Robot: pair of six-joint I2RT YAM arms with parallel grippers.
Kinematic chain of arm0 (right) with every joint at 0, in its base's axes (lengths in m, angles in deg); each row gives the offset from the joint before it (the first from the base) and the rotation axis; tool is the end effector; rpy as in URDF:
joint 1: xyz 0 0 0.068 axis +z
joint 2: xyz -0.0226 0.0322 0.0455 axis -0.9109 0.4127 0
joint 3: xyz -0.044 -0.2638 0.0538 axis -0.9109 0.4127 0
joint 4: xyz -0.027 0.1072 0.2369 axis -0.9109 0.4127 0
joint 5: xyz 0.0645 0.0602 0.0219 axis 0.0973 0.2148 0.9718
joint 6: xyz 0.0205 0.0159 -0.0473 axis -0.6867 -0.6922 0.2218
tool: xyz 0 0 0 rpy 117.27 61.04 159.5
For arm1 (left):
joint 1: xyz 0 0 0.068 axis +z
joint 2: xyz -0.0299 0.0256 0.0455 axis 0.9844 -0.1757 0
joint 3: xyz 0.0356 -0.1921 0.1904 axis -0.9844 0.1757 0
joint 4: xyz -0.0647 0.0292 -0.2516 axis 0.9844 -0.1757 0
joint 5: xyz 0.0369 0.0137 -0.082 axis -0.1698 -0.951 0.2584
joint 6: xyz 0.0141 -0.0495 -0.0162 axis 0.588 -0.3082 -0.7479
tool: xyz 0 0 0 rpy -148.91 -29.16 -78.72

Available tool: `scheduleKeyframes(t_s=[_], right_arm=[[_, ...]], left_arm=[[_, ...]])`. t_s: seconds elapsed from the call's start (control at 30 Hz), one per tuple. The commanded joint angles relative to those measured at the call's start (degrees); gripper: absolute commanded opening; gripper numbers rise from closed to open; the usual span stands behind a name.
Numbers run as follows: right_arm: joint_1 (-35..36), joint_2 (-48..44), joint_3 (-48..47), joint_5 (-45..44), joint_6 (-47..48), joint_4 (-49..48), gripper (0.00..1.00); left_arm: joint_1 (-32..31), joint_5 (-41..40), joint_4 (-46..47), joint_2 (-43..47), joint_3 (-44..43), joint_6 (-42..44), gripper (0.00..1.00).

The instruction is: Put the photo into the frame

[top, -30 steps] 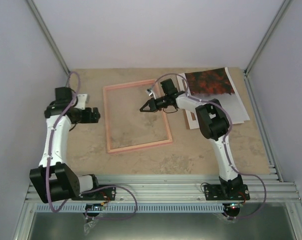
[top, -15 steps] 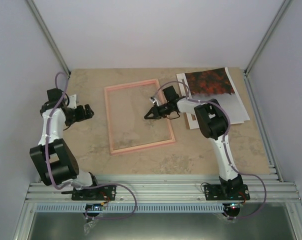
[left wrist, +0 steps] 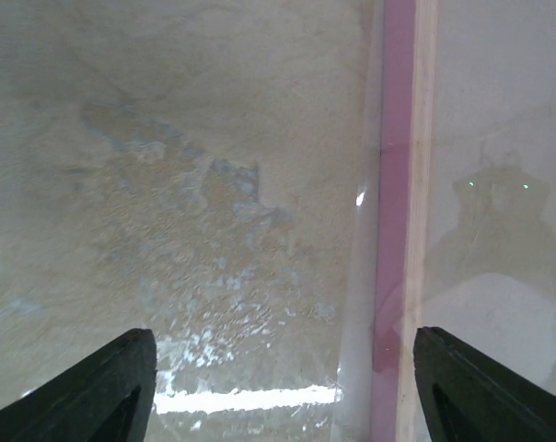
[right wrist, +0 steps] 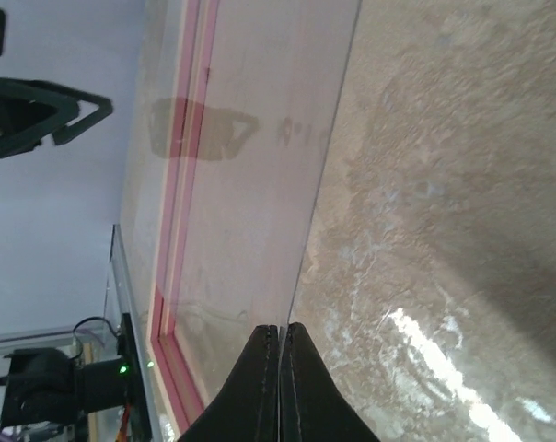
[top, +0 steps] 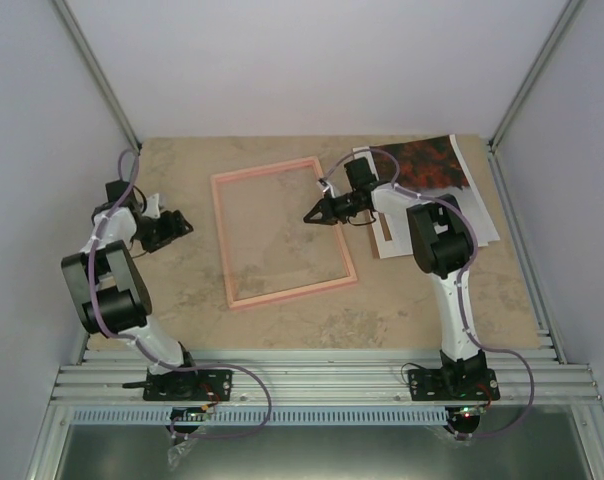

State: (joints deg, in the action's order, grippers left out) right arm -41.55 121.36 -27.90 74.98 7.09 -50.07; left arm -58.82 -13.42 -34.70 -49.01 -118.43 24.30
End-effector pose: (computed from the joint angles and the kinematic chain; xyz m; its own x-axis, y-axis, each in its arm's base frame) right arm 0.4291 0.2237 0.1264 -0.9595 -0.1758 -0.2199 -0.2770 0.4495 0.8493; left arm 0.3053 0.1010 0.2043 -0.8783 -0.3383 -0.3377 -0.1860 0.8927 -0.4105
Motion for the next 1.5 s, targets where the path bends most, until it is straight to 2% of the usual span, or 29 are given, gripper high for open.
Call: scheduleKeyframes(t_s=[0.0, 0.07, 0.27, 1.07, 1.47], right_arm=[[-0.2, -1.5, 0.5, 5.1, 2.0, 4.4, 0.01], [-0.2, -1.1, -0.6, 6.4, 5.7, 9.2, 0.01], [-0.3, -2.3, -0.9, 5.4, 11.5, 16.0, 0.01], [-1.9, -8.0, 2.4, -0.1, 12.8, 19.1, 0.01], [-2.9, -5.8, 1.9, -3.5, 15.0, 20.2, 0.01]], left_arm=[[0.2, 6.8, 2.2, -4.3, -1.4, -2.5, 0.74], [0.2, 8.2, 3.1, -5.4, -0.7, -2.8, 0.7], [0.2, 8.9, 6.6, -5.5, 3.4, -4.6, 0.67], [-0.9, 6.8, 7.2, -10.0, 1.7, -5.5, 0.63], [-2.7, 6.5, 8.0, -10.6, 1.7, -5.9, 0.63]])
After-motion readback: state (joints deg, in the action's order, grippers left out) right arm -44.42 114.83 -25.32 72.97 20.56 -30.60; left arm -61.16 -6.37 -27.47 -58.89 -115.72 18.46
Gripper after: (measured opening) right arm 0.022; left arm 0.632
